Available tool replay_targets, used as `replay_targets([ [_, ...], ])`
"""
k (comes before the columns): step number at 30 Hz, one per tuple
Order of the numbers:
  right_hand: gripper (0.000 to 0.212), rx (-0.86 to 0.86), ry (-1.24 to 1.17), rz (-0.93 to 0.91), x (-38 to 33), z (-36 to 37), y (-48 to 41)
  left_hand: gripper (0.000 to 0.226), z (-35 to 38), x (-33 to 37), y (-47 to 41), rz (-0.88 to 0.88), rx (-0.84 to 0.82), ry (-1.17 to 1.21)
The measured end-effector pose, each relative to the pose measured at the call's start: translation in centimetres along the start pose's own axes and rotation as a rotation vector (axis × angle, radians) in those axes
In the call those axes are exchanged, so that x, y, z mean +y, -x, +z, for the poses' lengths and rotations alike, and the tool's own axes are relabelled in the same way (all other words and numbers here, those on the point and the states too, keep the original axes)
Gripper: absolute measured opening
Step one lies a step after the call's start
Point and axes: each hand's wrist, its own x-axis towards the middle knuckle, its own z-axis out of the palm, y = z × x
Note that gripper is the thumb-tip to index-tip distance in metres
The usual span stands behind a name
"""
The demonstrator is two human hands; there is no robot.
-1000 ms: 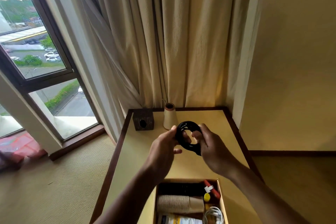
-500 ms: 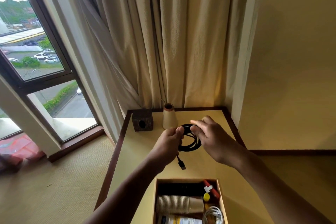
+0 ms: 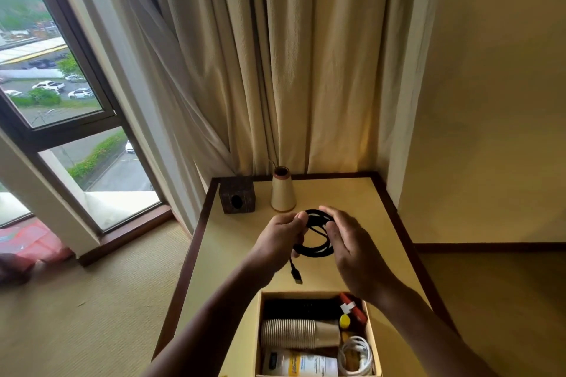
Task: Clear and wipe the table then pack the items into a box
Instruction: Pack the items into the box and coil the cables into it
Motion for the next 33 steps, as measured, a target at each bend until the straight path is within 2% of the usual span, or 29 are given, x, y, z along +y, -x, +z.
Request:
replay_targets([
  [3,0.046,-0.091,0.093,-0.010,1.1,-0.2,1.2,0.029,-0.5,-0.8,0.3,-0.051,-0.078,-0.012],
  [4,0.044,-0.119,0.056,-0.005,1.4,-0.3,1.9,0.029,-0.4,-1.5,0.5,-0.074,-0.099,0.014],
  [7,0.033,-0.244,-0.173,0.151,2.4,0.0,3.4,0.031,0.8,-4.5,1.1,-0.177,-0.113,0.075],
  [11,0.024,-0.353,-0.209,0.349,5.6,1.2,5.8,0.037,4.2,-9.5,2.2,-0.350,-0.047,0.212],
  [14,0.022,-0.336,-0.113,0.428,7.9,2.3,7.4,0.039,6.5,-13.4,2.9,-0.411,-0.033,0.303],
  [19,0.023,-0.309,-0.024,0.477,10.1,3.0,8.7,0.052,7.8,-16.6,3.1,-0.337,-0.099,0.170],
  [21,0.024,-0.289,-0.005,0.507,11.1,3.3,9.1,0.051,7.3,-17.7,3.1,-0.201,-0.107,-0.158],
  [24,0.027,-0.293,0.004,0.540,11.8,3.6,9.6,0.034,4.3,-19.2,3.5,0.066,0.010,-0.942],
  [26,0.028,-0.282,0.018,0.539,12.1,3.8,9.8,0.051,2.4,-19.8,4.0,0.122,-0.086,-1.240],
  [28,0.029,-0.244,0.078,0.511,12.5,4.3,10.0,0.063,1.5,-20.9,3.7,0.112,-0.181,-1.351],
  [30,0.034,-0.223,0.155,0.458,12.8,4.4,10.2,0.059,1.5,-21.3,3.5,0.124,-0.208,-1.397],
  [33,0.056,-0.327,0.205,0.407,12.7,4.0,10.8,0.055,1.4,-21.2,3.3,0.135,-0.176,-1.383],
])
